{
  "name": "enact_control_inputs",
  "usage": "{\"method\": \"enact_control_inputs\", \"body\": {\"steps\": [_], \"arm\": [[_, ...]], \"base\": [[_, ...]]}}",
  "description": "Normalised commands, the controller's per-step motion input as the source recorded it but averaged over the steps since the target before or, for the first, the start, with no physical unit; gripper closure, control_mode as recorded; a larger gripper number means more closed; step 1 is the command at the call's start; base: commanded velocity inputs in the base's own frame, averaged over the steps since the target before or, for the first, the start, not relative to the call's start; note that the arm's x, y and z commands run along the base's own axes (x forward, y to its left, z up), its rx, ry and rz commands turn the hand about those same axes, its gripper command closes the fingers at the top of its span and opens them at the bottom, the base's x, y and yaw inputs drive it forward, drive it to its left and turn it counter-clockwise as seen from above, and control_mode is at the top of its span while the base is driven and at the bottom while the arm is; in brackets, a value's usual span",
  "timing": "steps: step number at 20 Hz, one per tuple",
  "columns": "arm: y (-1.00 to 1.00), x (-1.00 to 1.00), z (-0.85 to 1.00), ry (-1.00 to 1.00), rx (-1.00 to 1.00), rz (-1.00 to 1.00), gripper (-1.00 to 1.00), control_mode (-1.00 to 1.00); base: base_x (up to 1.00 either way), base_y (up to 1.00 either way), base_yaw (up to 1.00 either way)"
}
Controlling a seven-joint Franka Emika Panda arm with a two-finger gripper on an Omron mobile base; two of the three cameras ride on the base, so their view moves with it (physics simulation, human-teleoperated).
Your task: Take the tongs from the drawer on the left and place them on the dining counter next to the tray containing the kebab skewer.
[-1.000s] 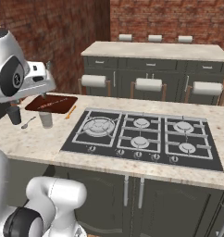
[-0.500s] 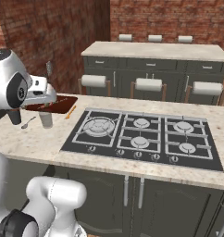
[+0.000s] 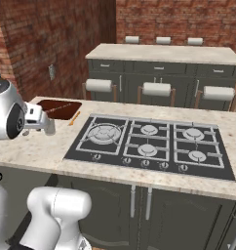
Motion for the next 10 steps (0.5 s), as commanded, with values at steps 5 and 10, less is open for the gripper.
{"method": "enact_control_inputs", "body": {"steps": [5, 10], "arm": [[0.23, -0.59, -0.10, 0.09, 0.00, 0.07, -1.00, -1.00], [0.23, -0.51, -0.02, 0.24, 0.00, 0.10, -1.00, -1.00]], "base": [[0.00, 0.00, 0.00], [0.00, 0.00, 0.00]]}}
